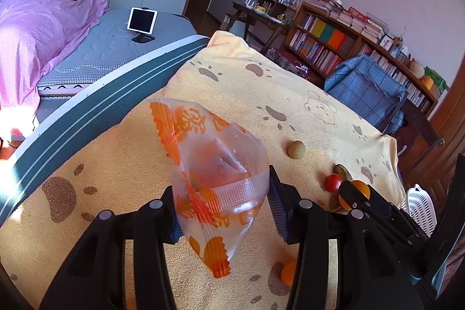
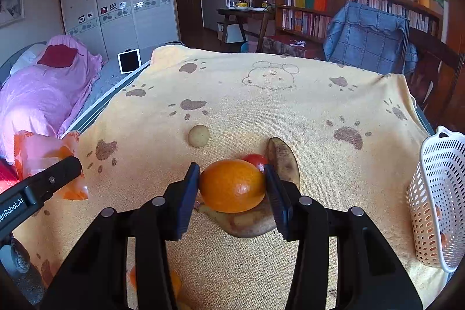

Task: Organize fruits
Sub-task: 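Release the orange into the basket with the right tool while the left tool holds the bag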

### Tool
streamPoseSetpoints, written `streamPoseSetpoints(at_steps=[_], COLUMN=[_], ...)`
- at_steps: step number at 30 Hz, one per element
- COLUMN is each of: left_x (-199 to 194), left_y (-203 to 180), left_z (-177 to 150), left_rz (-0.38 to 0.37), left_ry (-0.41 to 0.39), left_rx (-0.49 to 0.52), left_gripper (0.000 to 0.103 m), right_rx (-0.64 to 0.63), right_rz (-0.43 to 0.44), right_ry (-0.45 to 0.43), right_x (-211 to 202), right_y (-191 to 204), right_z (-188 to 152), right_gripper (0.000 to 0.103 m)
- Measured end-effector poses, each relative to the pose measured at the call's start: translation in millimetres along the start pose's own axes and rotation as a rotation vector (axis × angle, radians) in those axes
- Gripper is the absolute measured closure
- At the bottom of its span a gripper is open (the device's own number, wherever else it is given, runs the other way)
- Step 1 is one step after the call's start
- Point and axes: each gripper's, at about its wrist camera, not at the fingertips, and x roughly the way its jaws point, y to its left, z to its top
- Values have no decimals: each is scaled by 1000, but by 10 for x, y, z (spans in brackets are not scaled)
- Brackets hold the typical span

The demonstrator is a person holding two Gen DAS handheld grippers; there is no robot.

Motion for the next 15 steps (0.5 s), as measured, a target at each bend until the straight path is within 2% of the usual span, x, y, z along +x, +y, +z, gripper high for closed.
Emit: streamPoseSetpoints(at_steps=[15], left_x=[-33], left_y=[-120], left_z=[-35], left_rz=[-40], left_ry=[1], left_rx=[60], left_gripper=[56], right_rx=[142], right_rz=[-117], right_ry=[-76], right_x=[-569], right_y=[-806], right_z=[-1], right_gripper=[56])
